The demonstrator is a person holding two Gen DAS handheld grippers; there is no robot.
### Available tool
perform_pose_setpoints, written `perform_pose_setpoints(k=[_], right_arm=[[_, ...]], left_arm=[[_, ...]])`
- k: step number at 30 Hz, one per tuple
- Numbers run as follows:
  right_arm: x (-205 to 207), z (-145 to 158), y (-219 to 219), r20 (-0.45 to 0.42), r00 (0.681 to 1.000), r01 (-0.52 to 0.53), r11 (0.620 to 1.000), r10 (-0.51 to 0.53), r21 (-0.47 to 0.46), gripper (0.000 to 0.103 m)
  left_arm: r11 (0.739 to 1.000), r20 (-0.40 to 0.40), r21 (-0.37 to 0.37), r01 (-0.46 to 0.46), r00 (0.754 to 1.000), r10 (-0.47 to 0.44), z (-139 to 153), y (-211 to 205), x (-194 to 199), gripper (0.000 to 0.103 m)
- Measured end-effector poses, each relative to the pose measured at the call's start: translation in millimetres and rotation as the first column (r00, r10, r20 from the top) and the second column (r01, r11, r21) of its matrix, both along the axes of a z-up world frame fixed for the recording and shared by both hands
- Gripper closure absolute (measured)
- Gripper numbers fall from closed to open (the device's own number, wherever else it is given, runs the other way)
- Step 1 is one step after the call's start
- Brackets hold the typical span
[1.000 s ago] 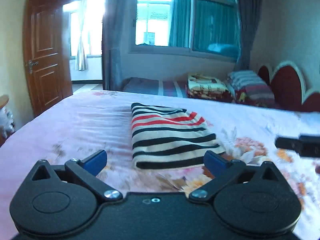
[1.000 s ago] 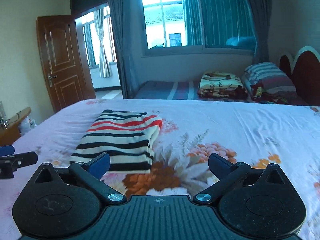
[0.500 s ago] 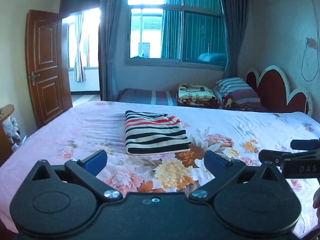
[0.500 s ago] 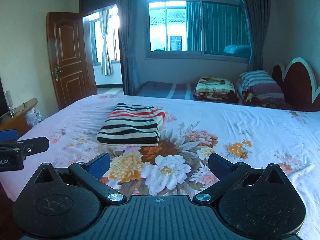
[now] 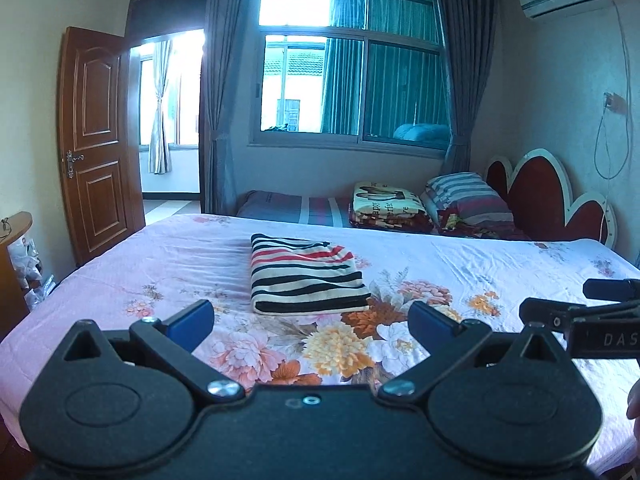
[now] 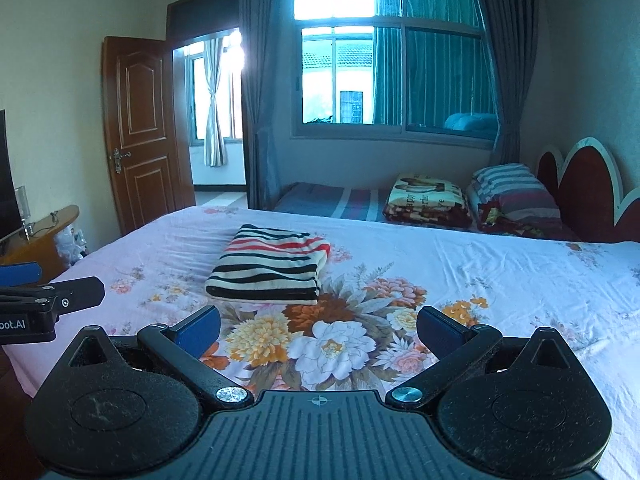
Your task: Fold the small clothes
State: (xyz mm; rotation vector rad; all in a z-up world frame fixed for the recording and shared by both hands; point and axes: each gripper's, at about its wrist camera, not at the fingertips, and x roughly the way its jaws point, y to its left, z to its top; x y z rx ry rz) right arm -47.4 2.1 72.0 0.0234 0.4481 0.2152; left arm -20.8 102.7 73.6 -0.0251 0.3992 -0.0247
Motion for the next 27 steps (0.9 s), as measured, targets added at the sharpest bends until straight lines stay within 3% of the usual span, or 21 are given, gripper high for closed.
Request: perform_pose_setpoints(k=[27], right_arm=[[-1,8,-11,0.017,1.000,-0.004,1.000,0.004,0.004,0.000]], left_arm=[[1.000,0.022,0.021,0.016,1.000,-0.017,2,-2,3,0.001]])
